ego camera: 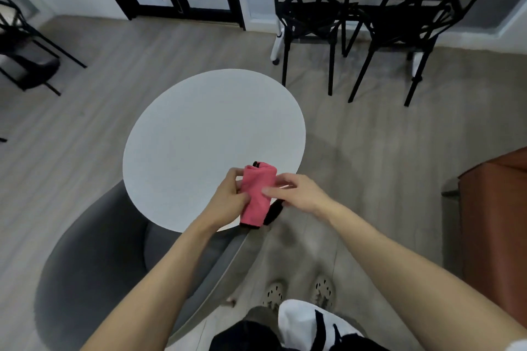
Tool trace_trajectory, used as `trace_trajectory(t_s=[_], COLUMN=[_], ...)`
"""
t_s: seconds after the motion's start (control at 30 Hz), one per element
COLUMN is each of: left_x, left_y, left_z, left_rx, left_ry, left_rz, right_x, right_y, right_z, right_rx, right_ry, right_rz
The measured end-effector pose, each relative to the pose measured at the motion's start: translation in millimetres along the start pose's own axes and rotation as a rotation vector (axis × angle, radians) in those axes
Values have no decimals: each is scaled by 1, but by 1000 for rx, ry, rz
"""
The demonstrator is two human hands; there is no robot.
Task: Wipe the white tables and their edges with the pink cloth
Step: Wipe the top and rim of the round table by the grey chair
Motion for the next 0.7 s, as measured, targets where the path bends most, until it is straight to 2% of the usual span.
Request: trace_trajectory(t_s=[0.1, 0.23, 0.33, 0.4, 0.5, 0.63, 0.7], left_x=[2, -5, -12, -17, -25, -50, -67], left_y=[-2, 0, 9, 17, 35, 68, 85], left_z=[-10, -32, -44, -53, -71, -107, -127], left_rx=[-76, -112, -109, -86, -31, 110, 155], left_ry=[-98, -1, 50, 165, 483, 1235, 1514], left_rz=[-41, -128, -70, -42, -120, -292, -379], right_x=[13, 19, 21, 19, 24, 61, 83], right_y=[13, 21, 14, 10, 6, 7, 8], right_z=[5, 19, 29, 38, 55, 103, 129], right_rx=[8, 56, 90, 124, 191, 349, 443], right_ry=[188, 127, 234, 224, 118, 17, -53], right_rz=[147, 284, 362, 426, 463, 427, 427])
Point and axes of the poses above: each hand's wrist, its own y-axis towards the middle knuckle, its own x-axis out of the palm, z = x × y, the point moved 7 cm from there along y, towards the middle knuckle, and after that the axes turned 12 degrees about -y, right-handed, at the moved point
